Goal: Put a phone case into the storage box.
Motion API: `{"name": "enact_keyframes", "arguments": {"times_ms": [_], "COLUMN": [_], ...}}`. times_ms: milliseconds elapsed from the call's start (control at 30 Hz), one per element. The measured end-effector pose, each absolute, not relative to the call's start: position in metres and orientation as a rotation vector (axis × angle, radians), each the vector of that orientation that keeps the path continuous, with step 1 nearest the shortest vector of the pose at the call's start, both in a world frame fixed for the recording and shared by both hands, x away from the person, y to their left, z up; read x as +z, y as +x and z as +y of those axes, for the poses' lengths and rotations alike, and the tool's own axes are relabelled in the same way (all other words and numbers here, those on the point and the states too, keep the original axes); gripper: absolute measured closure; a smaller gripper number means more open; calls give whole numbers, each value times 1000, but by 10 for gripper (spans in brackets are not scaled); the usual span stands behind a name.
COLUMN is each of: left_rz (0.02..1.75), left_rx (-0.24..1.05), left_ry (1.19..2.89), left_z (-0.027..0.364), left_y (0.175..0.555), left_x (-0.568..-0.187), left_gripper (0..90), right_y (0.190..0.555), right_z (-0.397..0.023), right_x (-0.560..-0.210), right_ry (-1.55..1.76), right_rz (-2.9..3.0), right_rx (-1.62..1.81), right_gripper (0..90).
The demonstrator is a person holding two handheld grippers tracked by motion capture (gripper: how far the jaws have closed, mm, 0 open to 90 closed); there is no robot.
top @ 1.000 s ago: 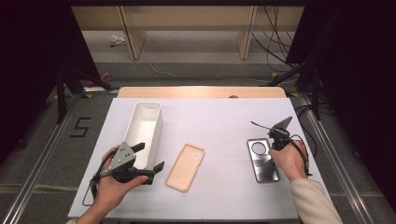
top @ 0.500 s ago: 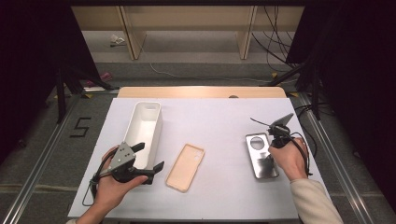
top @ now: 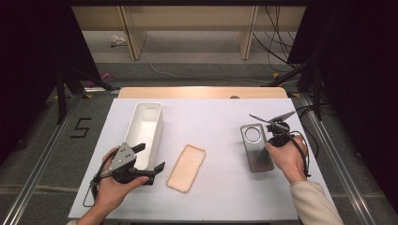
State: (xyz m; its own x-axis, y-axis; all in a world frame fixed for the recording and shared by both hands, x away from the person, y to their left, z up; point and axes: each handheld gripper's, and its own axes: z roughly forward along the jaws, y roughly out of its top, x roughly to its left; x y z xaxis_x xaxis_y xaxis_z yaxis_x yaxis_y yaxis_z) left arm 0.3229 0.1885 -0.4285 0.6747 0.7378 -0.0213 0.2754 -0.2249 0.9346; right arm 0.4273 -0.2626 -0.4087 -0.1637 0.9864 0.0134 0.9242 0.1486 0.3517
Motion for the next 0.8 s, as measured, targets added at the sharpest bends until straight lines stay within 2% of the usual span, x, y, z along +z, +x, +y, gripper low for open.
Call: {"name": "enact_keyframes", "arguments": {"times_ms": [500, 800], "left_rz": [808, 818], "left_rx": [535, 501], "left_ry": [1798, 1761], "left_z": [187, 173], "left_y": [323, 324], "left_x": [-428, -417], "left_gripper": [56, 72], "right_y": [415, 404], "right_z": [-250, -234], "right_x": [-403, -395], "right_ry": [1713, 1610], "right_rz": [2151, 2124], "right_rx": [705, 856], "right_gripper": [889, 889]}}
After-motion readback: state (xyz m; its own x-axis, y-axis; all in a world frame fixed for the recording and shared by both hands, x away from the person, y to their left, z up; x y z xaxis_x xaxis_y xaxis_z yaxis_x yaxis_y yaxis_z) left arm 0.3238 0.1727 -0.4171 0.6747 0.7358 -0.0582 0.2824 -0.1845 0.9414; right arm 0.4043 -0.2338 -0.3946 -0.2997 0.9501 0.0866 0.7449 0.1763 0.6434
